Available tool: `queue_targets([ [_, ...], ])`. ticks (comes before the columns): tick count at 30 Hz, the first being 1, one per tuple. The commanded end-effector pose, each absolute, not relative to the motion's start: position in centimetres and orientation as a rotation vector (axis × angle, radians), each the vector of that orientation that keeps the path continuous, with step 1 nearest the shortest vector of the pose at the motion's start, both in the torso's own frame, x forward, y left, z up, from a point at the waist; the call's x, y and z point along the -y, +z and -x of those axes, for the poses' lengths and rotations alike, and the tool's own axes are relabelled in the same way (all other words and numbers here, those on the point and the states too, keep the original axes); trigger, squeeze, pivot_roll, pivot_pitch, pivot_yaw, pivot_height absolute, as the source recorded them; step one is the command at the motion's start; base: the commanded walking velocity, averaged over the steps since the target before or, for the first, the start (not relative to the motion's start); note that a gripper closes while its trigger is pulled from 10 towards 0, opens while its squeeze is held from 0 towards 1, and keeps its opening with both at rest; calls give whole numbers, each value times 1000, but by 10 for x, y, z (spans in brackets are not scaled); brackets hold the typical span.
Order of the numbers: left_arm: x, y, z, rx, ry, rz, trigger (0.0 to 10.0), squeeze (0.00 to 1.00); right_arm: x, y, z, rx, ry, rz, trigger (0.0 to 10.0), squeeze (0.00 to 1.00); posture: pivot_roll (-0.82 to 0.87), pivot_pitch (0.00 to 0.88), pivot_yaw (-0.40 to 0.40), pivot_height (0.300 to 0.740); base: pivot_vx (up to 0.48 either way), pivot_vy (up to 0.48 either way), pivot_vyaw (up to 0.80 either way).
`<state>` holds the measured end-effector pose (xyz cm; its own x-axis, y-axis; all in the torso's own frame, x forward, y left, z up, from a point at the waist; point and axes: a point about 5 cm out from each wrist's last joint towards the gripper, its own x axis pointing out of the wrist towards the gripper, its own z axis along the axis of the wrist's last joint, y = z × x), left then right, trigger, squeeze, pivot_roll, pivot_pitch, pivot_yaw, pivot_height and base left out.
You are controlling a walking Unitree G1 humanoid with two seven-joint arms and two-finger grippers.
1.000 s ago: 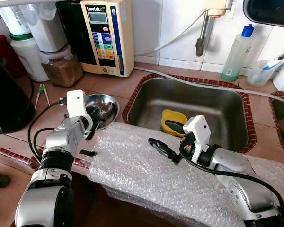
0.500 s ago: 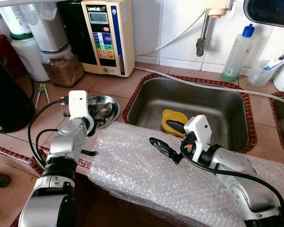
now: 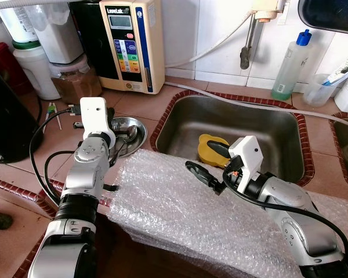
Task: Kitchen organization
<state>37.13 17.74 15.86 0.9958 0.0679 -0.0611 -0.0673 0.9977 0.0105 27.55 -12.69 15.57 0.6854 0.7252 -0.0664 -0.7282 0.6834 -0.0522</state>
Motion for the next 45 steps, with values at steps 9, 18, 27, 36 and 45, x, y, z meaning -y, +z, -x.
queue_targets([
  [9, -191, 148, -372, -218, 104, 103, 10000, 1000, 123, 154, -277, -37, 818, 77, 10000, 0, -209, 0, 81, 740, 0, 0, 0],
  [18, -189, 150, -374, -270, 89, 174, 10000, 1000, 121, 152, -276, -36, 814, 73, 10000, 0, -203, 0, 89, 740, 0, 0, 0],
  [27, -182, 150, -374, -329, 61, 233, 10000, 1000, 120, 152, -274, -37, 820, 66, 10000, 0, -208, 2, 95, 740, 0, 0, 0],
  [36, -178, 146, -373, -374, 44, 268, 10000, 1000, 124, 148, -268, -68, 840, 74, 10000, 0, -219, 8, 95, 740, 0, 0, 0],
  [45, -174, 146, -376, -431, 28, 260, 10000, 1000, 123, 149, -269, -64, 841, 77, 10000, 0, -218, 2, 96, 740, 0, 0, 0],
])
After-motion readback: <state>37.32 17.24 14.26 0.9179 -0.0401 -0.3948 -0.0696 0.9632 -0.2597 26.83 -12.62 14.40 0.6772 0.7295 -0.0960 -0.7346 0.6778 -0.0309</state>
